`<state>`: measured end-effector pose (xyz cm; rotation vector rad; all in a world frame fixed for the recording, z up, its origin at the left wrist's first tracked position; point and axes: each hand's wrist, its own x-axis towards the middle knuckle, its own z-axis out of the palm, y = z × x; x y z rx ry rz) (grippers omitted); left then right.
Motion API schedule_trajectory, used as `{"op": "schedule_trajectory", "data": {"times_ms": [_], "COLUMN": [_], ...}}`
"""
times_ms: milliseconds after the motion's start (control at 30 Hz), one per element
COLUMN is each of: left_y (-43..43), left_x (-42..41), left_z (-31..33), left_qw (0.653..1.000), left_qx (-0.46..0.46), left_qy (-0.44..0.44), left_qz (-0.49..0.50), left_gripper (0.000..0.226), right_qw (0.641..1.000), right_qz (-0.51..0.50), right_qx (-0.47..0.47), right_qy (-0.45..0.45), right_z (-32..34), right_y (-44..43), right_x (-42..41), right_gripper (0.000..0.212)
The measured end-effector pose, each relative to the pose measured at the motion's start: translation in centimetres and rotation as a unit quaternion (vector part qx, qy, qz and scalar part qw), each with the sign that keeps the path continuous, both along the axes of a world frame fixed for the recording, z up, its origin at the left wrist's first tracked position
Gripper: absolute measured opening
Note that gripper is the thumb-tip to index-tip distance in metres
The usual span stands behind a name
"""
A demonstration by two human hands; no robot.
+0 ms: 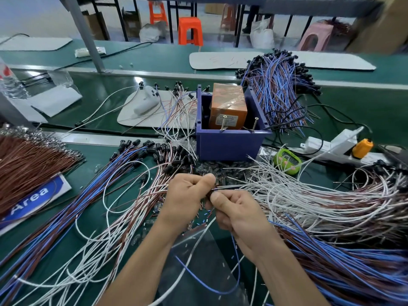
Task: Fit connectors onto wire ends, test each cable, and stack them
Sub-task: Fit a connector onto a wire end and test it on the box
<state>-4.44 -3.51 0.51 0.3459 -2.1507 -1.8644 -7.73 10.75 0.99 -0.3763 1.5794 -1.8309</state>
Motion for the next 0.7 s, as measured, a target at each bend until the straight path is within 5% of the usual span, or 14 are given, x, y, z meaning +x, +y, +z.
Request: {"op": "schedule_trajectory", "data": {"times_ms": [100, 200, 333, 400, 500, 567, 633, 700], "left_y": [1.3, 1.5, 0.2, -0.3, -0.6, -0.6, -0.2, 0.4], "left_x": [-0.3, -0.5, 0.1, 0.4, 0.5, 0.3, 0.2, 0.0], "left_z": [-0.5, -0.4, -0.2, 0.0, -0.1, -0.5, -0.8, -1.0], "left_qw": [0.966, 0.95, 0.999, 0.985, 0.966, 0.984, 0.997, 0.961], "left_qx": [0.255, 0.306, -0.01, -0.173, -0.256, -0.177, 0.06, 0.268], "left_qy": [-0.037, -0.056, -0.037, -0.003, 0.026, -0.004, -0.04, -0.062], "left_qz": [0.016, 0.029, 0.008, 0.016, 0.019, 0.008, -0.014, -0.034], "left_gripper": [0.052, 0.045, 0.058, 0.058, 0.049, 0.053, 0.053, 0.047], "right_qw": [1.0, 0.999, 0.999, 1.0, 0.999, 1.0, 1.0, 1.0], "right_qz": [-0.018, -0.03, -0.013, -0.01, -0.007, -0.002, -0.001, -0.007], "right_qx": [-0.008, -0.008, 0.03, 0.024, 0.012, 0.022, 0.029, 0.024], "right_qy": [0.007, 0.012, 0.015, -0.01, -0.032, -0.023, 0.0, 0.016], "right_z": [0.2, 0.1, -0.6, -0.9, -1.1, -0.8, -0.3, 0.0], "right_y": [-0.6, -0.8, -0.2, 0.0, 0.1, 0.0, -0.1, -0.2], "right_x": [0.0, 0.1, 0.1, 0.2, 0.4, 0.3, 0.2, 0.2], "right_gripper": [0.038, 0.04, 0.04, 0.039, 0.039, 0.041, 0.041, 0.04]}}
